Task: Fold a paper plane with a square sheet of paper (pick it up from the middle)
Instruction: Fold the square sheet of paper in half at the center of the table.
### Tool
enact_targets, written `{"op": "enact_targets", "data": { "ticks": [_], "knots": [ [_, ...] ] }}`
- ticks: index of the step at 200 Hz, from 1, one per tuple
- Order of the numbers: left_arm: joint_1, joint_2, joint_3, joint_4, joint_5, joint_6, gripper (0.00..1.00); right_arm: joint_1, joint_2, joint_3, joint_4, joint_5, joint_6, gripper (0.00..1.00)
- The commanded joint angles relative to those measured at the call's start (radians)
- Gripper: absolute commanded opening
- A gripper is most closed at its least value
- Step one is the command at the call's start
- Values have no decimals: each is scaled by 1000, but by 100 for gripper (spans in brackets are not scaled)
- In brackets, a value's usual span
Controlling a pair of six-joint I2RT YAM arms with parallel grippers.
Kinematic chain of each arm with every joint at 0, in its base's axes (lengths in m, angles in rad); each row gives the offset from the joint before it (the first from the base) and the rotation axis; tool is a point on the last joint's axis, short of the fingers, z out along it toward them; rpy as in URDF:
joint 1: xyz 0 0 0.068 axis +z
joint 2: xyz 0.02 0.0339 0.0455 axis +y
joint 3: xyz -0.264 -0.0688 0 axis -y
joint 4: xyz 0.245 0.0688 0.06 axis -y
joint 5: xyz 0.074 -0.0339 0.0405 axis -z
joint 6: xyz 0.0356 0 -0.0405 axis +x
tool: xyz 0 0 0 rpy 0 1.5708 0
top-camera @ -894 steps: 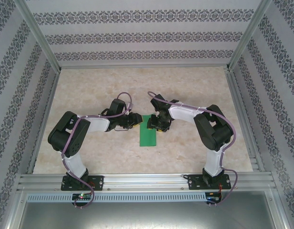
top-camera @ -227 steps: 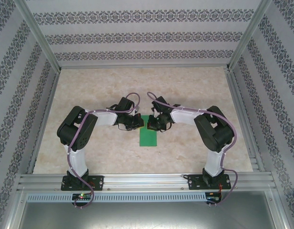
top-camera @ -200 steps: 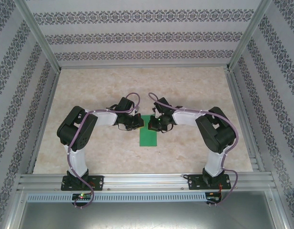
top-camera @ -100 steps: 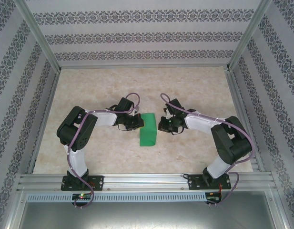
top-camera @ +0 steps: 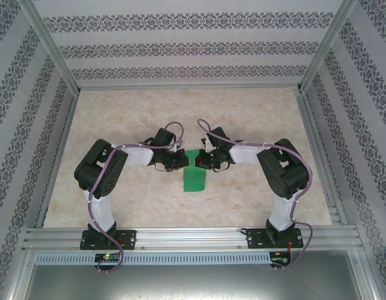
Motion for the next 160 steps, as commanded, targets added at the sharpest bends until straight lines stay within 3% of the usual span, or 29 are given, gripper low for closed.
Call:
{"op": "enact_targets", "data": {
  "ticks": [1, 51, 78, 103, 160],
  "knots": [
    [-12, 109, -107, -283, -188, 19, 0, -51, -28, -88, 30, 26, -17, 0],
    [-12, 114, -116, -271, -181, 19, 0, -175, -140, -175, 30, 39, -45, 0],
    [-12, 114, -111, -271, -177, 19, 0, -121, -180, -141, 94, 3, 8, 0],
    [-12, 113, -110, -268, -175, 17, 0, -50, -121, -89, 148, -13, 50, 0],
    [-12, 108, -115, -273, -175, 15, 0, -44, 30, 4, 181, -20, 99, 0]
  ]
}}
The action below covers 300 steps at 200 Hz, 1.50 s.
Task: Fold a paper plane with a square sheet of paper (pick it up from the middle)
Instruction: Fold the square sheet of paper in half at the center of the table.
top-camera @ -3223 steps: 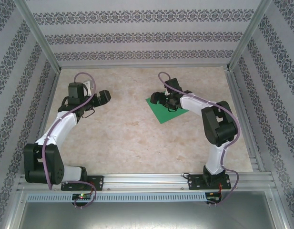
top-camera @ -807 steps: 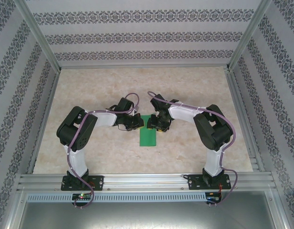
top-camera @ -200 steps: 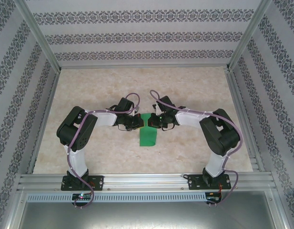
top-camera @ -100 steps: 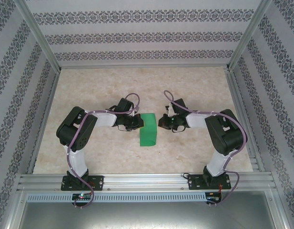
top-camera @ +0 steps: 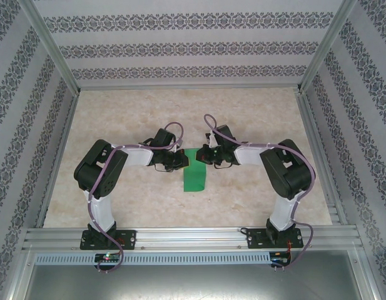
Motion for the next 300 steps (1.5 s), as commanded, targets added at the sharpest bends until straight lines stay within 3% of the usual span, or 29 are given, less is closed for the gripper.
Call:
{"op": "enact_targets", "data": {
  "ticks": [1, 76, 129, 175, 207, 245, 275, 300],
  "knots": [
    [-12, 108, -103, -292, -175, 15, 0, -6, 39, 45, -1, 9, 20, 0],
    [-13, 112, -114, -285, -173, 13, 0, -140, 23, 18, -111, 178, -52, 0],
    [-12, 112, -110, -283, -170, 11, 0, -81, -129, 20, -106, 111, -66, 0],
    [-12, 112, -106, -293, -172, 13, 0, 2, 3, 83, -64, 60, -1, 0],
    [-12, 112, -107, -294, -171, 13, 0, -8, 72, 111, -65, 54, 5, 0],
    [-12, 109, -114, -290, -169, 13, 0, -91, 91, 93, -105, 96, 1, 0],
    [-13, 109, -117, -281, -166, 13, 0, -155, 15, 85, -168, 151, -30, 0],
    [-13, 107, -119, -275, -168, 9, 0, -138, -89, 51, -181, 126, -56, 0]
  ]
}}
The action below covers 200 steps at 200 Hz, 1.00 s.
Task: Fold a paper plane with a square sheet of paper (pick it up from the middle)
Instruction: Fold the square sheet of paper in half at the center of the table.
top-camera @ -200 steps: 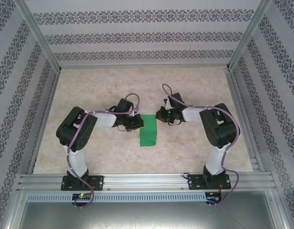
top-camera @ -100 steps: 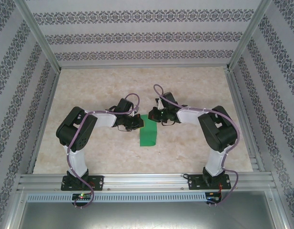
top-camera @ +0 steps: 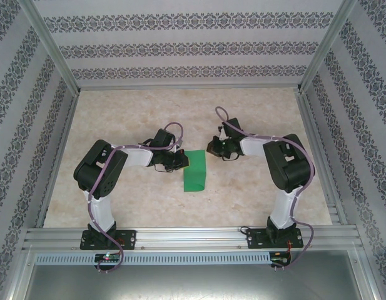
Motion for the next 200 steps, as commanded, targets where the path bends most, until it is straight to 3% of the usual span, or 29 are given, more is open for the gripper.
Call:
{"op": "enact_targets", "data": {
  "ticks": [1, 35, 71, 139, 200],
  "knots": [
    [-12, 107, -108, -293, -169, 9, 0, 5, -115, -37, -44, 30, -41, 0],
    [-12, 105, -114, -281, -171, 2, 0, 115, -211, -159, 11, -31, -4, 0],
    [-12, 105, -115, -276, -176, 3, 0, 192, -216, -236, 50, -64, 56, 0],
    [-12, 113, -128, -254, -179, -5, 0, 224, -147, -235, 19, -110, 33, 0],
    [-13, 123, -130, -250, -190, -11, 0, 221, -182, -312, -91, -88, -24, 0]
  ]
}}
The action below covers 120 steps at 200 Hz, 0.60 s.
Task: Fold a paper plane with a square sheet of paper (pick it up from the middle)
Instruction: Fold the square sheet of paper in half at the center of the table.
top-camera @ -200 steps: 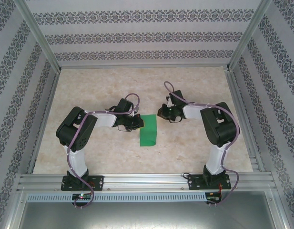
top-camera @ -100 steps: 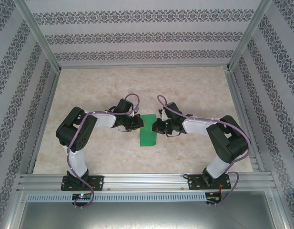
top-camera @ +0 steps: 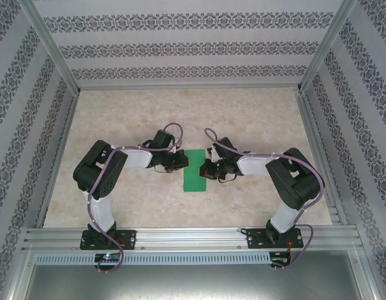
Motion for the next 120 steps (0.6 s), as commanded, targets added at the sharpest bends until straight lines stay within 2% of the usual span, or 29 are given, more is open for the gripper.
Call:
{"op": "enact_targets", "data": {
  "ticks": [1, 55, 86, 120],
  "knots": [
    [-12, 125, -105, -298, -189, -8, 0, 10, -21, -64, -119, 0, -41, 0],
    [-12, 129, -99, -299, -192, -5, 0, -12, -104, -112, -243, -33, -155, 0],
    [-12, 129, -96, -297, -193, -6, 0, -6, -163, -34, -212, -63, -157, 0],
    [-12, 132, -95, -294, -187, -7, 0, 31, -97, 49, -150, -63, -131, 0]
  ]
}}
